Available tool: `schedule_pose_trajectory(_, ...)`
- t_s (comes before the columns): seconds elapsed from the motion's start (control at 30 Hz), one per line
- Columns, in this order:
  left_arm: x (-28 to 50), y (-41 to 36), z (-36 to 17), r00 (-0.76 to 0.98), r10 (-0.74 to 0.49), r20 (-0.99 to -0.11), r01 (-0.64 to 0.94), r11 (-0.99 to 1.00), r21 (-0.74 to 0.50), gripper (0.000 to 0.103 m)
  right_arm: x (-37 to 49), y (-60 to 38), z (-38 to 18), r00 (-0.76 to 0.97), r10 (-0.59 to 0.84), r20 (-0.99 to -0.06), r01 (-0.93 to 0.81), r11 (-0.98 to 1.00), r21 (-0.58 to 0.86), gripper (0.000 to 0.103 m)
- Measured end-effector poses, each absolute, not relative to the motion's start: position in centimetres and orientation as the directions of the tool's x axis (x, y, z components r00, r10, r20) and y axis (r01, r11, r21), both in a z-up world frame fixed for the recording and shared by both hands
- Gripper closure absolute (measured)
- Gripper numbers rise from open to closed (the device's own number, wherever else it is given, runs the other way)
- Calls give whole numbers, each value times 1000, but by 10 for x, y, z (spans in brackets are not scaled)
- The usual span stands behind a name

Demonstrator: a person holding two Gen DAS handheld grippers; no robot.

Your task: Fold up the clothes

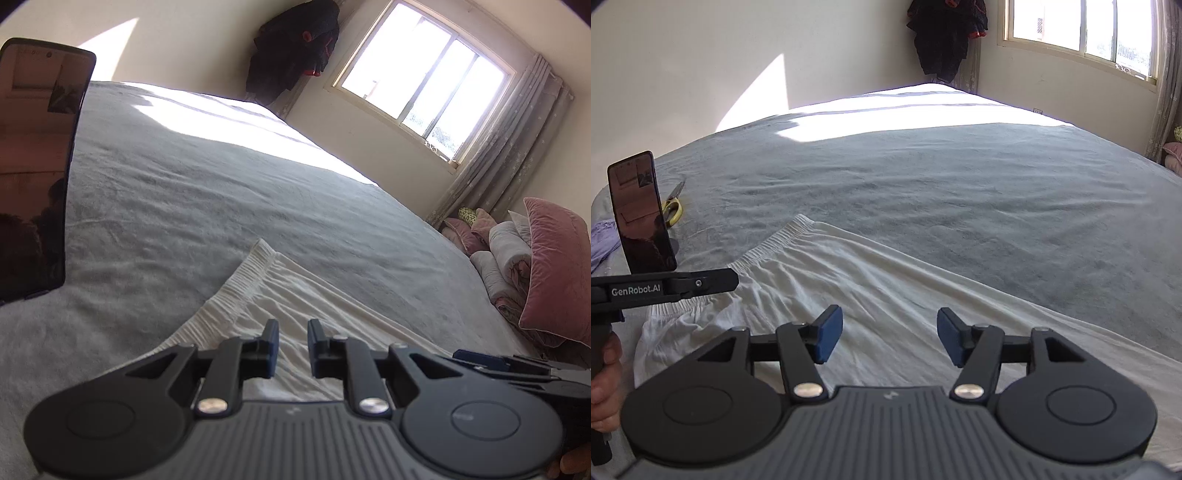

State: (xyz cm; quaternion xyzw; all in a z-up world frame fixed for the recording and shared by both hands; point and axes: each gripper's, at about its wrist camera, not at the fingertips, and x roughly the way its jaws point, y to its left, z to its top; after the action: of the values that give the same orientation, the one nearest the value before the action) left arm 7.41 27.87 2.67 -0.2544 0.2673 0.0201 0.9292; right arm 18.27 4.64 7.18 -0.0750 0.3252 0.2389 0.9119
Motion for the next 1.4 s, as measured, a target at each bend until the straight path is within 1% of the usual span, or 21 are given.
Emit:
schedule_pose_trajectory(0.13,85,287,11,823,-90,-561,-219,861,-459,88,218,63,63,651,377,-659,-509,861,-12,41)
schedule_pose_trajectory(0.2,88,287,9,821,-93,-563,-217,862,-459,88,232,70,58,646,362,-672,-517,855,-36,40)
schedule_pose_trajectory(0.33,91,282,7,815,-79,-573,-209,884,-419,88,258,82,46,652,309,-692,-507,857,-94,40)
schedule_pose_trajectory(0.53,90,282,7,813,-78,-577,-199,894,-402,88,288,82,32,626,265,-733,-467,880,-81,40)
schedule_pose_trajectory(0.57,90,283,7,813,-81,-577,-198,892,-405,88,291,82,30,620,262,-740,-464,882,-77,42)
schedule_pose_trajectory(0.6,90,284,7,813,-84,-576,-198,890,-410,88,291,82,29,608,274,-745,-469,881,-59,50)
schedule_pose_trajectory(0.63,90,285,7,812,-87,-577,-200,888,-415,88,291,82,29,596,287,-750,-474,879,-41,60)
schedule_pose_trajectory(0.67,91,286,7,812,-89,-577,-202,885,-420,88,289,86,30,584,294,-757,-486,873,-36,79)
schedule_pose_trajectory(0.7,91,287,7,811,-91,-578,-204,882,-425,88,287,89,31,572,300,-763,-497,867,-31,95)
schedule_pose_trajectory(0.73,91,288,6,811,-94,-577,-206,878,-433,88,285,92,33,560,307,-770,-508,861,-26,98)
schedule_pose_trajectory(0.8,90,291,4,812,-100,-575,-211,868,-449,88,279,102,37,574,275,-771,-522,848,-86,98)
schedule_pose_trajectory(0.83,90,292,4,812,-103,-574,-214,864,-457,88,276,103,39,577,271,-771,-524,847,-94,98)
schedule_pose_trajectory(0.93,89,296,1,814,-111,-571,-221,849,-480,89,265,97,55,589,287,-755,-512,856,-74,98)
schedule_pose_trajectory(0.97,89,297,0,814,-114,-570,-223,844,-488,92,261,95,62,595,293,-749,-508,859,-68,98)
schedule_pose_trajectory(1.0,89,299,-1,814,-117,-568,-226,839,-496,94,254,92,70,600,299,-742,-510,858,-67,98)
schedule_pose_trajectory(1.17,87,303,-4,817,-124,-564,-238,817,-525,98,217,82,110,624,323,-712,-526,847,-77,98)
schedule_pose_trajectory(1.3,85,300,-4,819,-107,-564,-245,824,-511,99,183,80,135,632,342,-695,-544,835,-84,98)
schedule_pose_trajectory(1.4,83,301,-4,821,-104,-561,-255,812,-524,99,152,81,144,622,367,-692,-569,819,-77,98)
